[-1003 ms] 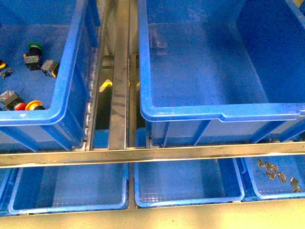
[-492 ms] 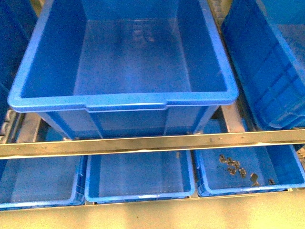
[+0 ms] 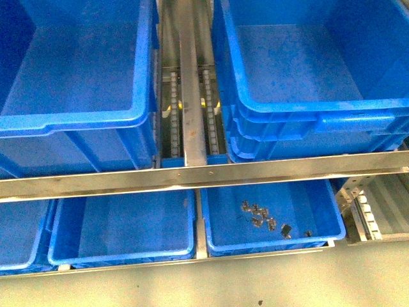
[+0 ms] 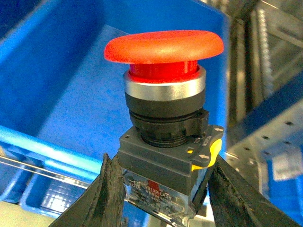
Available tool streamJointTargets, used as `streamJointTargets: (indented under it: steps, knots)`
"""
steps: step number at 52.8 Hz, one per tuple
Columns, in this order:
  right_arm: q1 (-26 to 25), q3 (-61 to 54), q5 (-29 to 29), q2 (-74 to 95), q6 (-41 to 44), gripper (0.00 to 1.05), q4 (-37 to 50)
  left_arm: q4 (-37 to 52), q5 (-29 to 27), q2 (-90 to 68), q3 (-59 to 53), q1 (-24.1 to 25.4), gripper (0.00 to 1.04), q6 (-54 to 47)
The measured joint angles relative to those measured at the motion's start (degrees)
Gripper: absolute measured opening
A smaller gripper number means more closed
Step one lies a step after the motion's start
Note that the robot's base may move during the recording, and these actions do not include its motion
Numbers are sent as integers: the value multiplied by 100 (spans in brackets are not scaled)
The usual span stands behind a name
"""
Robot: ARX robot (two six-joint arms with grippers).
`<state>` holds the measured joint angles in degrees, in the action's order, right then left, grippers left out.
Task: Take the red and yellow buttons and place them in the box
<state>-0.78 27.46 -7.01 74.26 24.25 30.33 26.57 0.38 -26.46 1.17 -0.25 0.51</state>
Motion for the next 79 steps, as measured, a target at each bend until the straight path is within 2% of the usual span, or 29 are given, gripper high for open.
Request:
streamJointTargets:
  steps: [10,27,49,71,79]
  knots:
    - [149,0,-79,0,-46,41,0,-719,-35,723,0,4,3,0]
    - [286,0,-26,33,-94,41,0,-1252,-37,1261,0,4,3,0]
    - [435,92,-4,308,-96,41,0,-1309,-37,1338,0,4,3,0]
    - [577,278,83,588,-151,41,37,-960,-37,1021,0,4,3,0]
    - [605,313,125,651,-203,41,68,-1134,-37,1141,0,4,3,0]
